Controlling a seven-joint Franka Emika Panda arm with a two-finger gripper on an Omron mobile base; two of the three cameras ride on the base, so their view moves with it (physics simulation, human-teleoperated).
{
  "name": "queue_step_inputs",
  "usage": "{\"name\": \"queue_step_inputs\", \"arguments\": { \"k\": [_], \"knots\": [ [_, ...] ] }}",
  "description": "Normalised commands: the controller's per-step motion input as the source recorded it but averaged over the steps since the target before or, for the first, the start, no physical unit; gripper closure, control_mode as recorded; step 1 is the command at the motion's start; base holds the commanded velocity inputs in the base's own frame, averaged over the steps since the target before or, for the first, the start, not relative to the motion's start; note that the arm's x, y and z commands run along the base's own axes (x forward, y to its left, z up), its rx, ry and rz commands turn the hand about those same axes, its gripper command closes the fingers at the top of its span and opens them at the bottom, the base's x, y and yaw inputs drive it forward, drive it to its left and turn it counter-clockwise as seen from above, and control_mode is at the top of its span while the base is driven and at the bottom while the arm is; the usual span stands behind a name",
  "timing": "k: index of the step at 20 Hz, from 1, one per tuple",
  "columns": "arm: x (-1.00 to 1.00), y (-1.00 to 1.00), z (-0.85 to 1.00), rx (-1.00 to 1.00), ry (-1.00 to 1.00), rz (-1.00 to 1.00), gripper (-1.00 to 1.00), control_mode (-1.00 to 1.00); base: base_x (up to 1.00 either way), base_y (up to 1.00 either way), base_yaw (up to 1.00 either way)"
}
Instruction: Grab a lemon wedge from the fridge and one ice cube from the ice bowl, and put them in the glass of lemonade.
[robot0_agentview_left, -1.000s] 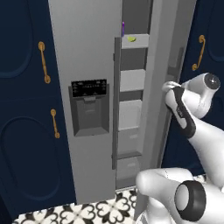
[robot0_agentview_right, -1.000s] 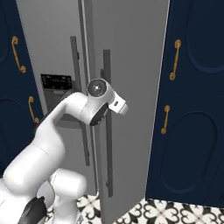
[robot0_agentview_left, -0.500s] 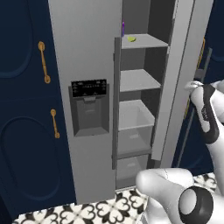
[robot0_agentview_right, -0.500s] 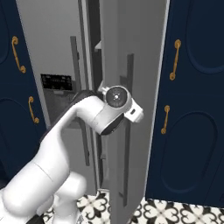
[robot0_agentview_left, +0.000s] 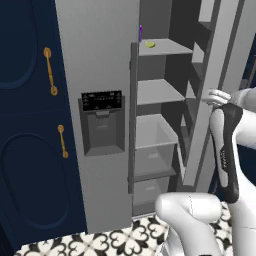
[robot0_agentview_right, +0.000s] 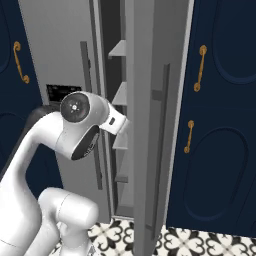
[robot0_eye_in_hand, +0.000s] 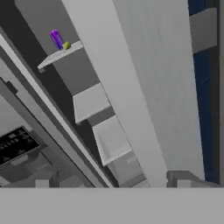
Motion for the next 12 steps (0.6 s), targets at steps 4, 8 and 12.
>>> {"name": "queue_step_inputs", "arguments": {
  "k": [4, 8, 12],
  "knots": [
    [0.08, 1.0, 0.23, -0.36, 0.18, -0.16, -1.0, -1.0, 0.0, 0.0, 0.0],
    [0.67, 0.97, 0.04, -0.42, 0.22, -0.27, -1.0, -1.0, 0.0, 0.0, 0.0],
    [1.0, 0.71, 0.0, -0.47, 0.23, -0.36, -1.0, -1.0, 0.0, 0.0, 0.0]
  ]
}}
